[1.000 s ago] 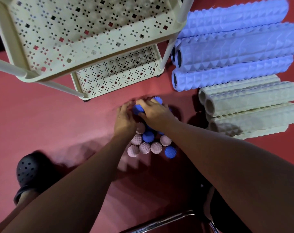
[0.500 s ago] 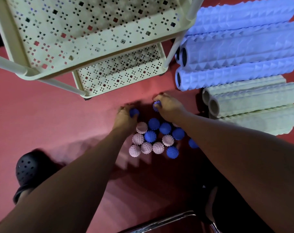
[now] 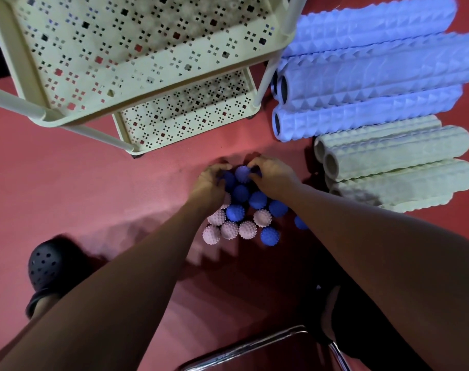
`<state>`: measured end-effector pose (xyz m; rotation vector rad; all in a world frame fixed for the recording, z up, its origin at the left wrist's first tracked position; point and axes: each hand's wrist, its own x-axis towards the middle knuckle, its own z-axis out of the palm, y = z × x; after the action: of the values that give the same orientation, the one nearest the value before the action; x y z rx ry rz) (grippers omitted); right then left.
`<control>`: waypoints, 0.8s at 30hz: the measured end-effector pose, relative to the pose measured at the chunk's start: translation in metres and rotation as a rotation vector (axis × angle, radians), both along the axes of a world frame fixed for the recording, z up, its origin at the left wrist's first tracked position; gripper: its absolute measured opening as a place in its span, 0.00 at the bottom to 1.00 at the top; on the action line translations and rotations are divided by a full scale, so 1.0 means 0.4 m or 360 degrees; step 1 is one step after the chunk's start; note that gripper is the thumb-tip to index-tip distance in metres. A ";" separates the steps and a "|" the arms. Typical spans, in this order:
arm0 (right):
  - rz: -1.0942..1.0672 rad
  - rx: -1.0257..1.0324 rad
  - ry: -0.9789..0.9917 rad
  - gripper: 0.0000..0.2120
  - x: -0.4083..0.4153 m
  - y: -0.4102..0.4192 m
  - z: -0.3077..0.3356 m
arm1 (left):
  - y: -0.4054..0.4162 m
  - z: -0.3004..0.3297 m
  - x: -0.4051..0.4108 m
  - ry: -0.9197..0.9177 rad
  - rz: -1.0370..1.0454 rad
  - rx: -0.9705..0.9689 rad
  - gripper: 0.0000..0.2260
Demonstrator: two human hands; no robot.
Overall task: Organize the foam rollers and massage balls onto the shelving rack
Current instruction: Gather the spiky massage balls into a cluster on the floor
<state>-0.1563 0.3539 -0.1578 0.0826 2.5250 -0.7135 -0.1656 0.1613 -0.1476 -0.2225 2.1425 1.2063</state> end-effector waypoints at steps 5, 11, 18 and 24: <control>-0.0166 -0.0102 0.0336 0.13 0.085 0.031 0.032 | -0.003 0.013 0.025 0.0062 -0.0044 0.0039 0.17; -0.0363 0.0174 0.0167 0.17 0.296 0.115 0.058 | 0.003 0.026 0.090 0.0185 -0.0063 -0.0081 0.16; -0.0497 0.0252 -0.0035 0.24 0.348 0.140 0.036 | -0.010 0.044 0.144 0.0105 0.0274 -0.0127 0.13; -0.0694 0.0162 -0.0130 0.41 0.323 0.119 0.019 | -0.034 0.056 0.145 0.0064 0.0253 -0.0180 0.13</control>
<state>-0.0272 0.4013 -0.1502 0.7000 2.4850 -0.7248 -0.1077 0.1479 -0.1251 -0.4280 2.2660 1.1871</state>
